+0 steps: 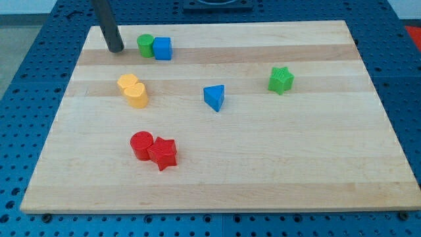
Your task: Slide the green circle closer to the green star
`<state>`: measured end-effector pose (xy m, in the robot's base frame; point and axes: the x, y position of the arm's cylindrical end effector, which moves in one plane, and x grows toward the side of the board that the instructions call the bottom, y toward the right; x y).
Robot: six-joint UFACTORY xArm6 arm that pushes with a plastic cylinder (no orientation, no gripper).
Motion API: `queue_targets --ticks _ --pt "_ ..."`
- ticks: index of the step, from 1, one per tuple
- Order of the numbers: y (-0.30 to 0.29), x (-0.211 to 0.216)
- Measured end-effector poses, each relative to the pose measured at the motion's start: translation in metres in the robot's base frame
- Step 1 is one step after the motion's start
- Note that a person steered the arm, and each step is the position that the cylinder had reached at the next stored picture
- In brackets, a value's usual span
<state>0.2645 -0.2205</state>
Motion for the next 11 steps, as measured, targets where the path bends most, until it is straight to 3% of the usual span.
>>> queue_targets --ticks 4,7,11 --pt "0.062 -0.020" --pt "0.101 0.041" --pt "0.051 0.050"
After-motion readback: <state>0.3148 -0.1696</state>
